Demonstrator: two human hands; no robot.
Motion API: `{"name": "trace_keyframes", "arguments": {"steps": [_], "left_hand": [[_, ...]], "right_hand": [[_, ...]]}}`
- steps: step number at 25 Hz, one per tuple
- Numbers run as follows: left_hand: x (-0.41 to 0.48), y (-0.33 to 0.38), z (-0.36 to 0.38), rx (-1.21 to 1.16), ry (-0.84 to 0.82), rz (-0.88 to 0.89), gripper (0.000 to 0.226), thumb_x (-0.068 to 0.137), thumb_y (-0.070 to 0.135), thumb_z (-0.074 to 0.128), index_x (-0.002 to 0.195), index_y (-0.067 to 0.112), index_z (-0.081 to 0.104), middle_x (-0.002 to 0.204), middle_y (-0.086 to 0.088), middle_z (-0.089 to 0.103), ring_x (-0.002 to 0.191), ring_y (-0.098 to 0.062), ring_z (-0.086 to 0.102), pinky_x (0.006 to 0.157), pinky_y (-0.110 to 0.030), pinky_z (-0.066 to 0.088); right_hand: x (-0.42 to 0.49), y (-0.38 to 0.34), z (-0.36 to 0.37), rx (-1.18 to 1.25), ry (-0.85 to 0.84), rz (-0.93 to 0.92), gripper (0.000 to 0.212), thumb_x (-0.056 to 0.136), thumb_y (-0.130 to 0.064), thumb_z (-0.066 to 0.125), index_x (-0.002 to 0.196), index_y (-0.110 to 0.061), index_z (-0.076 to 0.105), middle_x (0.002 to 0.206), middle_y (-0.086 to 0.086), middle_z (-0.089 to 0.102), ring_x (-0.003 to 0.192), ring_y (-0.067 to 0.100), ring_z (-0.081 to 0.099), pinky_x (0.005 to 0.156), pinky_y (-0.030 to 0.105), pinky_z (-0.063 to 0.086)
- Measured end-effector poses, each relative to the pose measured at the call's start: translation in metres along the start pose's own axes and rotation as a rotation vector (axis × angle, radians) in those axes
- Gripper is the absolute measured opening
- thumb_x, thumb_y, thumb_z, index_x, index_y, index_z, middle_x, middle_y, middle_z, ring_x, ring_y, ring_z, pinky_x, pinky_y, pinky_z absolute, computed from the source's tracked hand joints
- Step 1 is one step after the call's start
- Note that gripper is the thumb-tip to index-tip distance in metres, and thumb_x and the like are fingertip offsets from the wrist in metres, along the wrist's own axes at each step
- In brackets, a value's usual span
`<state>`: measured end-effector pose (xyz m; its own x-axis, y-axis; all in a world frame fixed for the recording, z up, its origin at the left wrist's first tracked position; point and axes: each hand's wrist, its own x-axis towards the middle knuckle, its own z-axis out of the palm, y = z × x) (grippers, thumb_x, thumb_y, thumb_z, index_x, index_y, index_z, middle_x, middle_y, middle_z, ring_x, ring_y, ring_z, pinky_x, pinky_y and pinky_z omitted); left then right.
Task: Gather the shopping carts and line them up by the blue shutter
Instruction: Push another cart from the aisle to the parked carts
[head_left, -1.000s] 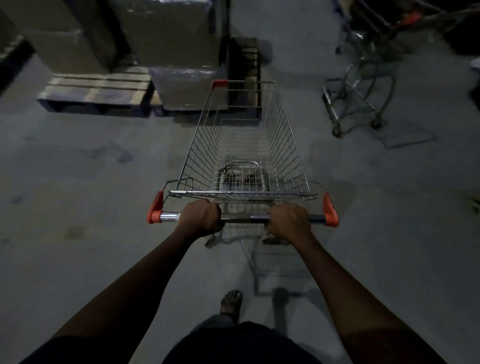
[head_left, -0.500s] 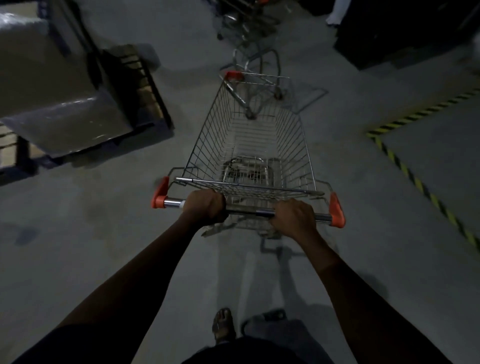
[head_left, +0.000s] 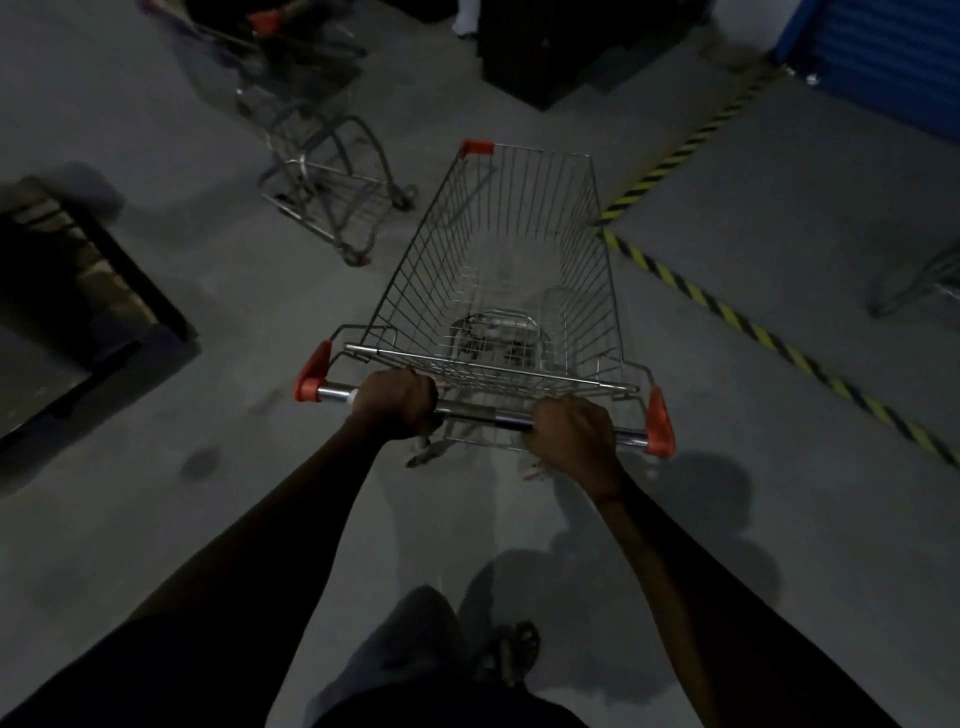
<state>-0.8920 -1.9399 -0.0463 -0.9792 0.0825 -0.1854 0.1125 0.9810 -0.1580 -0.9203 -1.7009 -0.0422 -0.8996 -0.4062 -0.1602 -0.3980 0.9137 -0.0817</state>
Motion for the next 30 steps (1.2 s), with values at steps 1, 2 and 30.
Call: {"name": "trace_keyframes", "arguments": {"steps": [1, 2, 30], "left_hand": [[0.021, 0.013, -0.007, 0.016, 0.006, 0.032, 0.032, 0.056, 0.043, 0.075, 0.06, 0.013, 0.062, 0.055, -0.01, 0.06, 0.048, -0.031, 0.06, 0.046, -0.03, 0.046], [0.039, 0.025, -0.012, 0.032, 0.025, 0.061, 0.034, 0.054, 0.045, 0.073, 0.058, 0.014, 0.061, 0.052, -0.008, 0.059, 0.045, -0.029, 0.059, 0.045, -0.029, 0.046], [0.495, 0.28, -0.155, 0.0, -0.011, 0.651, 0.036, 0.075, 0.047, 0.057, 0.095, 0.019, 0.067, 0.098, -0.007, 0.07, 0.093, -0.028, 0.066, 0.076, -0.035, 0.05]], "right_hand": [[0.006, 0.02, -0.002, 0.008, 0.004, 0.032, 0.027, 0.072, -0.041, 0.058, 0.083, -0.018, 0.067, 0.086, 0.005, 0.071, 0.085, 0.026, 0.067, 0.072, 0.031, 0.049], [0.012, 0.038, -0.004, 0.021, 0.007, 0.058, 0.027, 0.072, -0.041, 0.058, 0.082, -0.018, 0.067, 0.086, 0.006, 0.071, 0.085, 0.027, 0.067, 0.072, 0.031, 0.049], [0.18, 0.414, -0.066, -0.088, -0.139, 0.684, 0.038, 0.084, -0.051, 0.049, 0.1, -0.021, 0.066, 0.097, 0.006, 0.068, 0.088, 0.029, 0.066, 0.072, 0.036, 0.051]]}}
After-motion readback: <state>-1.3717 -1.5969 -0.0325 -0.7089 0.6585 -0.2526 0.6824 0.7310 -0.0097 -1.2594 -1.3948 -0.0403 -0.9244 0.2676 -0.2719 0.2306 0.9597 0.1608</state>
